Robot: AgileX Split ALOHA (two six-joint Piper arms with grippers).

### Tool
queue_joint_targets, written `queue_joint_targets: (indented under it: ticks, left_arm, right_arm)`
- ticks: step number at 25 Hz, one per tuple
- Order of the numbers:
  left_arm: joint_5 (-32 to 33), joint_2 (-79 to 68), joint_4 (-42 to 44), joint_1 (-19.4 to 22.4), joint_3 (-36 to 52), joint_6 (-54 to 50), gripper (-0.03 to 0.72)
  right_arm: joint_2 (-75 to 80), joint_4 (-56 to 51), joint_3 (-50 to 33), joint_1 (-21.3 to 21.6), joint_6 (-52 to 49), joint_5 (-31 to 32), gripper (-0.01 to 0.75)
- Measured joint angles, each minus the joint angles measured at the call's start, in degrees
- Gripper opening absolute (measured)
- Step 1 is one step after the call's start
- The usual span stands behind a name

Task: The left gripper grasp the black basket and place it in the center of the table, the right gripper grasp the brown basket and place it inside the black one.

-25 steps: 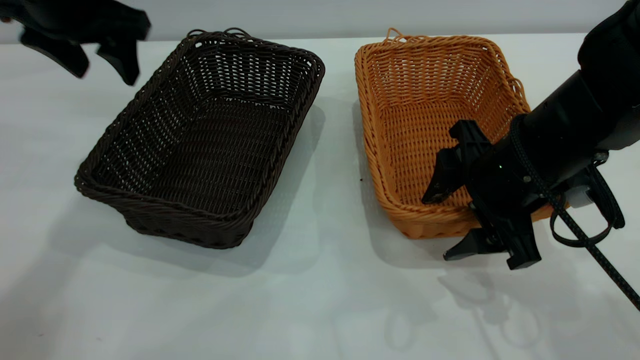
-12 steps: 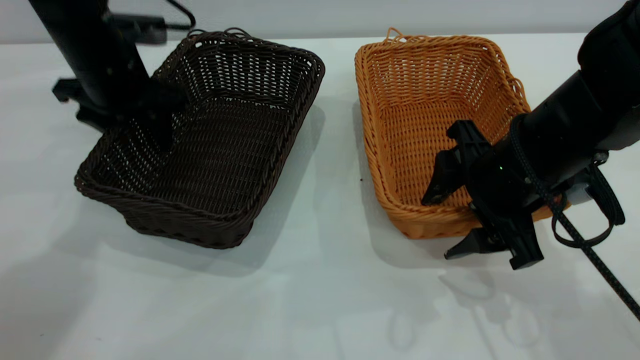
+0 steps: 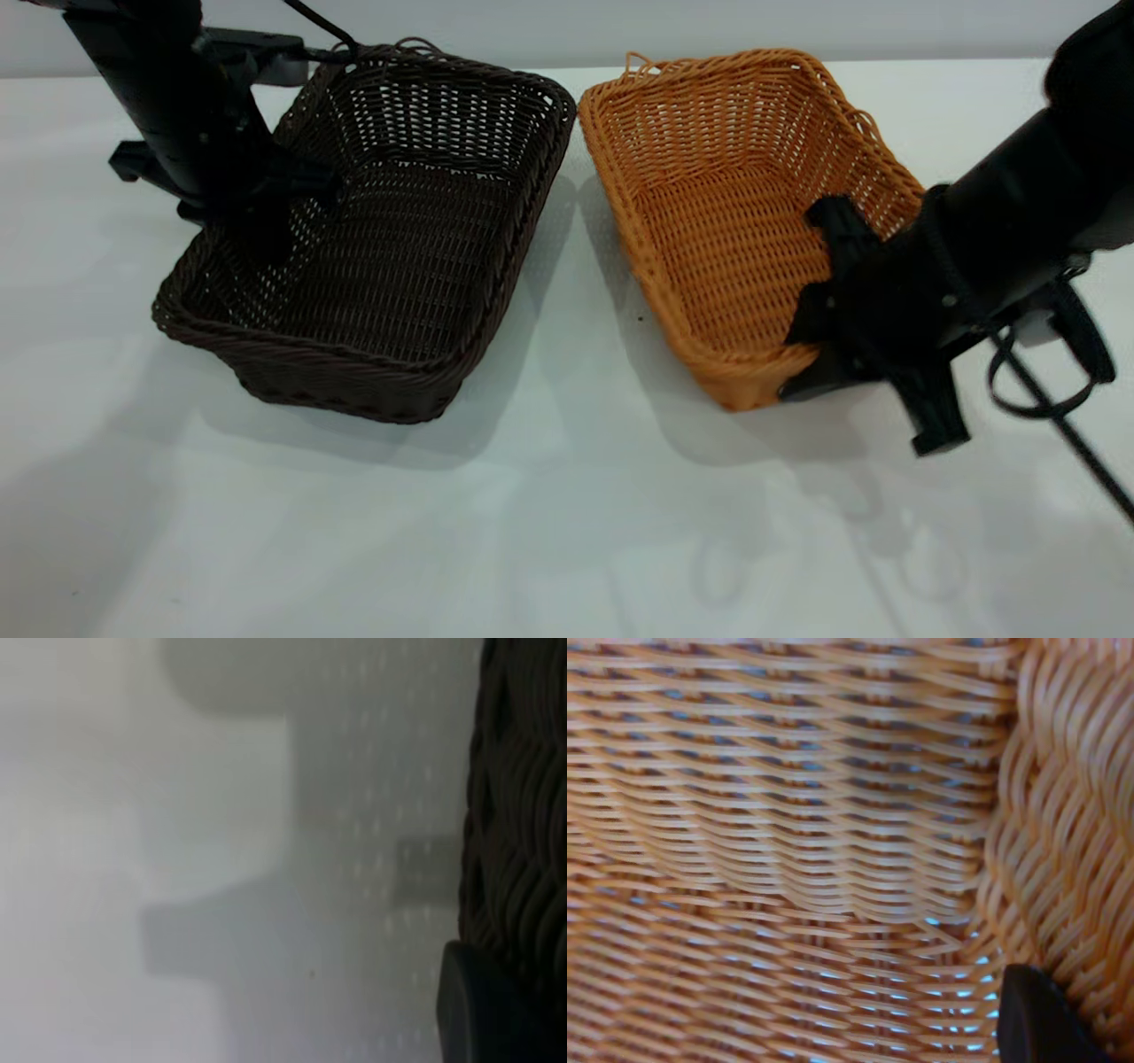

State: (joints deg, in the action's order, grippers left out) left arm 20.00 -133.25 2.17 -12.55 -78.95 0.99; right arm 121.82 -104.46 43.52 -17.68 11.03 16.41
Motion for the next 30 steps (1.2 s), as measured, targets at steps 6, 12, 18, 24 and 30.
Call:
queue_joint_targets:
  ticks: [6,12,18,24,30]
  left_arm:
    - [-2.84,0.0,0.13,-2.14,-0.21,16.49,0.081]
    - [-10.85,0.0,-0.12,-7.85,-0.23,42.15,0.081]
    - [-18.95,-2.8,1.28,-14.35,-0.57,57.97,0.081]
    - [-21.92,-4.64,2.51,-17.14,-1.21,61.78,0.081]
    - [-23.63,-4.89,3.54,-17.32,-1.21,59.2,0.101]
  right_arm:
    - [-7.46,4.2,5.16,11.09,9.92,0.59,0.067]
    - [-10.77,23.55,18.18,21.65,7.85,20.12,0.067]
    - [-10.77,41.2,26.29,23.33,3.53,34.82,0.067]
    - [-10.77,42.51,27.3,23.37,2.61,36.19,0.067]
    - [-10.77,42.56,27.39,23.37,2.61,36.46,0.067]
